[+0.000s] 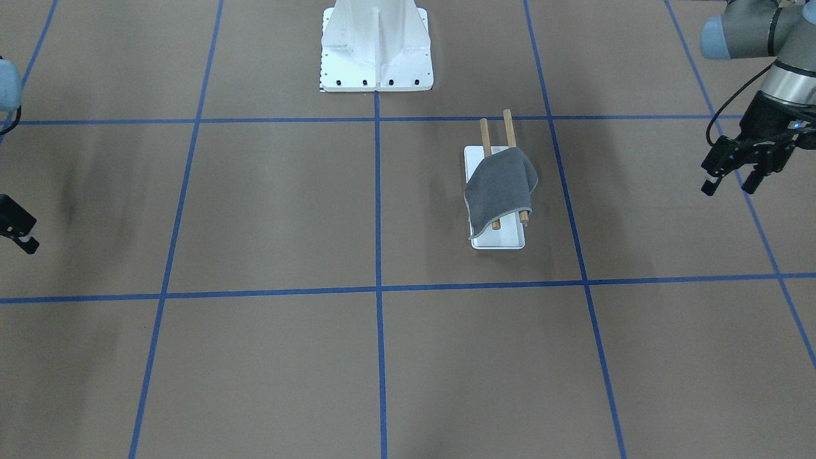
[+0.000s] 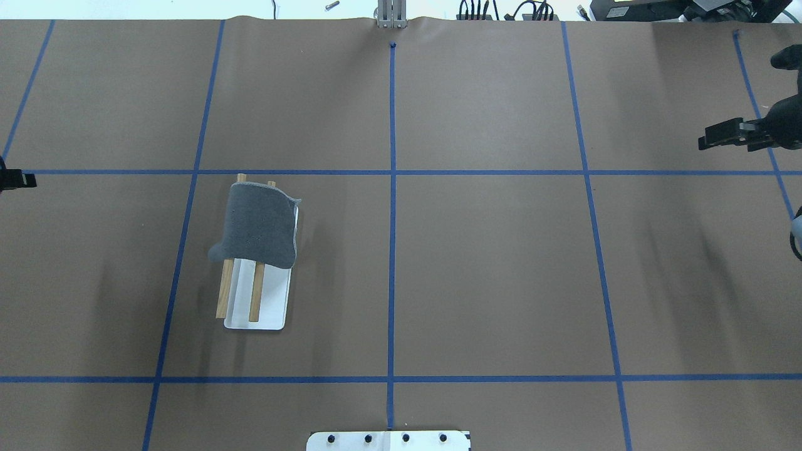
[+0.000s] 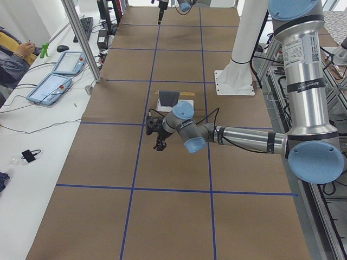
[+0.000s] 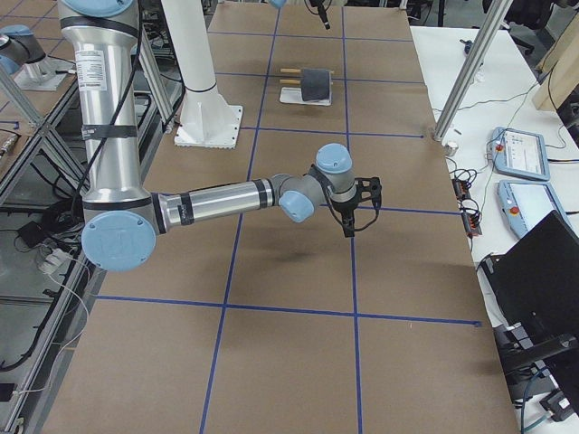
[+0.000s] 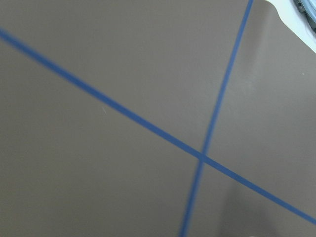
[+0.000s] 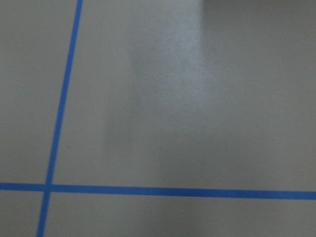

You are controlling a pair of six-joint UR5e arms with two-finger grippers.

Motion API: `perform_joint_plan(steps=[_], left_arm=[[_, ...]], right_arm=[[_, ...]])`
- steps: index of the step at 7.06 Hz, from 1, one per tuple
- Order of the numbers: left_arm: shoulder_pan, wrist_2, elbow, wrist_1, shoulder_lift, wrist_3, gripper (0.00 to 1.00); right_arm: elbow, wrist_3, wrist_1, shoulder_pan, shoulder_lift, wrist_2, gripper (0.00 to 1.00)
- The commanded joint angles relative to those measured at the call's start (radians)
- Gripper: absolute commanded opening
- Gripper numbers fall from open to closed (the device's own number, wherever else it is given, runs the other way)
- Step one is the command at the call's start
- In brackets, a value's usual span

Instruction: Hang towel on rack

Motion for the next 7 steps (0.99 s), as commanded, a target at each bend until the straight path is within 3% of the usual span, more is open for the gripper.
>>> perform_joint_plan(steps=[1, 2, 3, 5, 7], left_arm=[[-0.235, -0.173, 0.066, 0.157, 0.001, 0.445, 0.98], [-0.360, -0.325, 0.074, 0.312, -0.021, 0.598, 0.98], [-0.431, -0.422, 0.071, 0.457, -0.035, 0.696, 0.98], [-0.459, -0.443, 0.076, 0.610, -0.047, 0.809, 0.98], [-0.461, -0.437, 0.076, 0.650, -0.021, 0.848, 0.98]], right_arm=[[-0.121, -0.298, -0.010, 0.176, -0.040, 0.123, 1.00], [-0.164, -0.450, -0.056, 0.231, -0.038, 0.134, 1.00], [-0.168, -0.618, -0.183, 0.270, -0.029, 0.134, 1.00], [-0.165, -0.756, -0.355, 0.318, 0.007, 0.134, 1.00], [-0.159, -0.758, -0.402, 0.324, 0.026, 0.134, 1.00]])
